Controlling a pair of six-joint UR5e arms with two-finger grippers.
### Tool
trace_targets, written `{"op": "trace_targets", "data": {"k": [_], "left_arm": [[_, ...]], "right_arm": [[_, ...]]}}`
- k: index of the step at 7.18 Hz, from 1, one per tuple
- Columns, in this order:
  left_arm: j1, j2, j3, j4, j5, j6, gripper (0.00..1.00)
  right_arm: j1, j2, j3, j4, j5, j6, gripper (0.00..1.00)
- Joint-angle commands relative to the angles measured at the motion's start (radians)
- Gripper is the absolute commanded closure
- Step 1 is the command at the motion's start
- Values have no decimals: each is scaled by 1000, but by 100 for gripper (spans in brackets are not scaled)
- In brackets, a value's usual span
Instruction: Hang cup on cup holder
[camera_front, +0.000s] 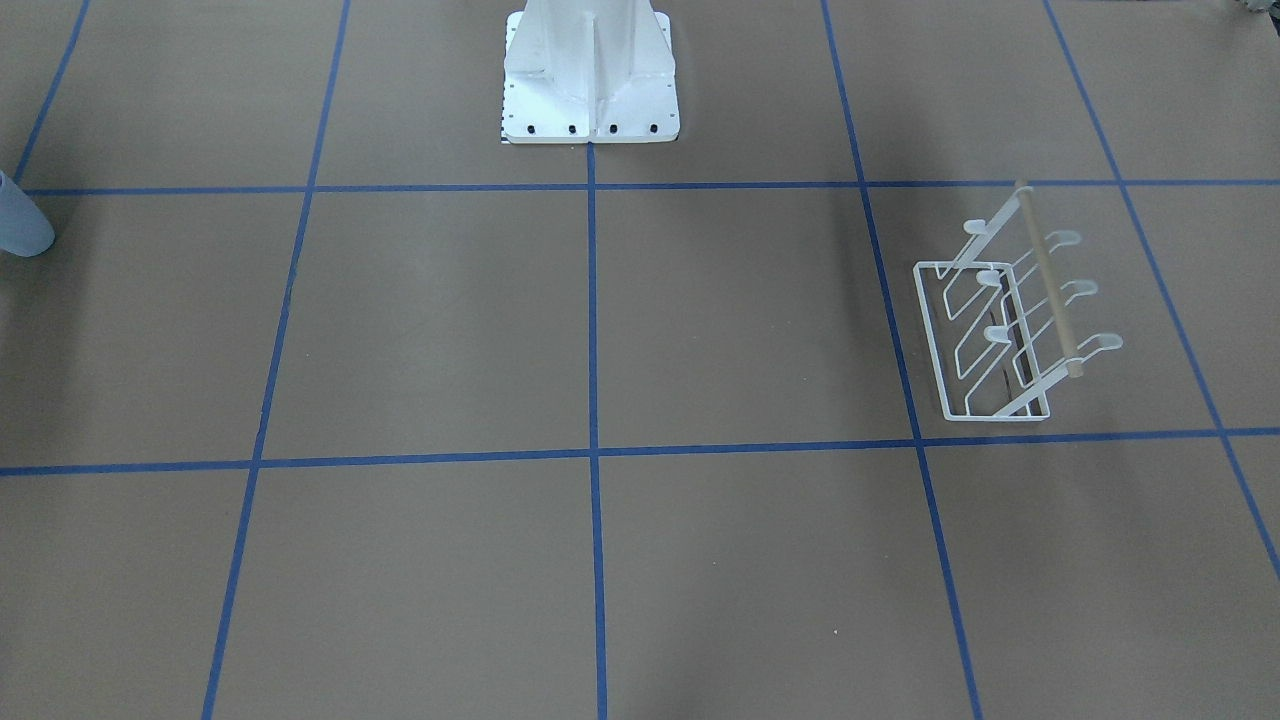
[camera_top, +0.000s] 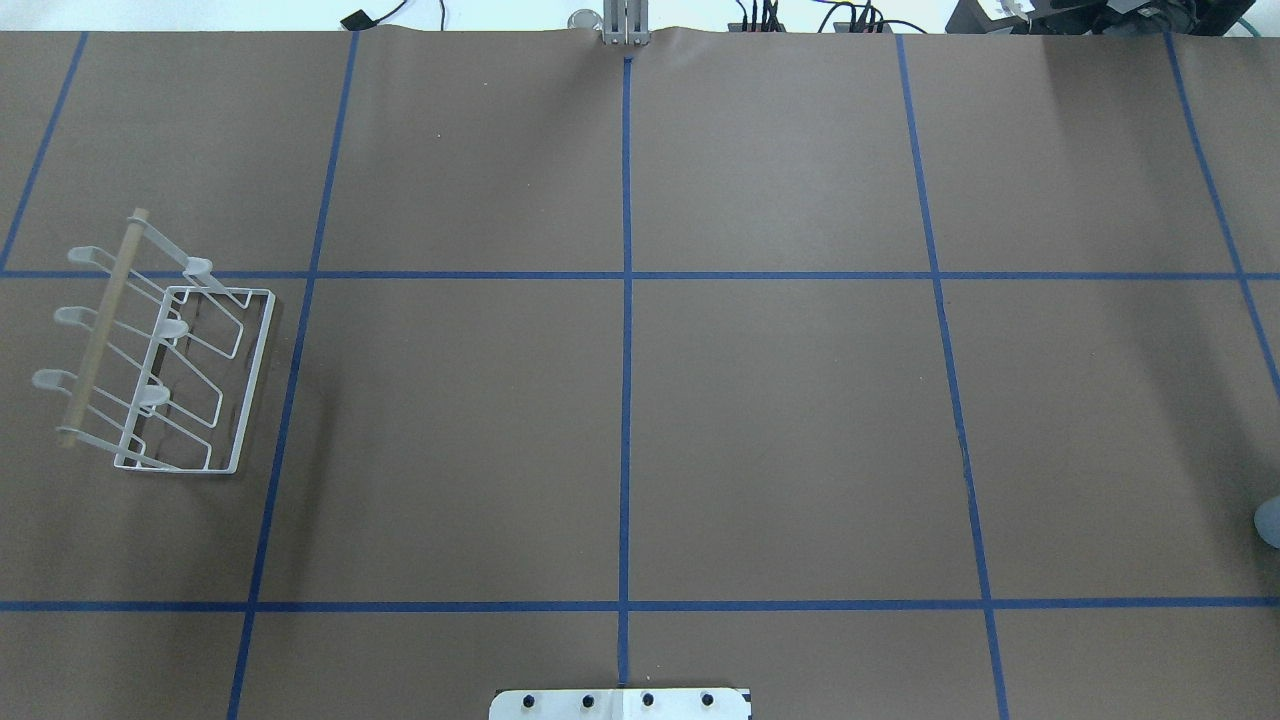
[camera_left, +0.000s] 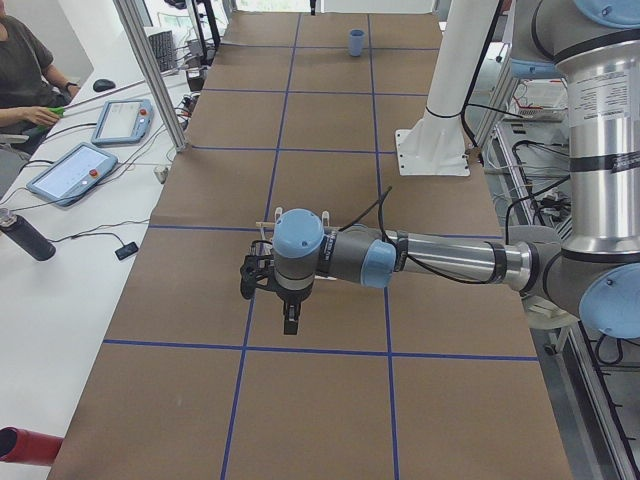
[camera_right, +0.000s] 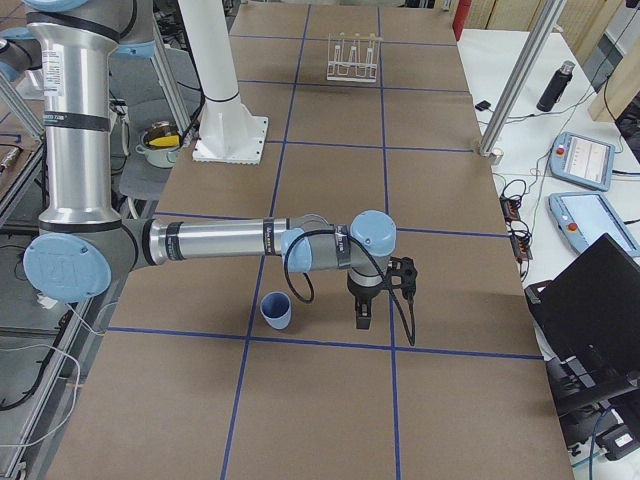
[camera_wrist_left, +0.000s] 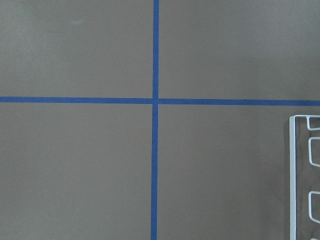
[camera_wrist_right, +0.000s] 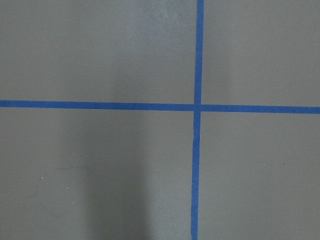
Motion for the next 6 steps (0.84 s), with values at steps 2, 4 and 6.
{"op": "trace_targets", "data": {"k": [2, 4, 6], "left_arm": [[2, 2, 0, -7, -3, 2, 1], [2, 2, 2, -5, -2, 2, 1], [2, 0, -1, -8, -3, -1, 1]], "right_arm": [[-2, -4, 0, -1, 1, 1, 0], [-2, -4, 0, 2, 2, 0, 0], [-3, -4, 0, 5, 18, 0, 0]]}}
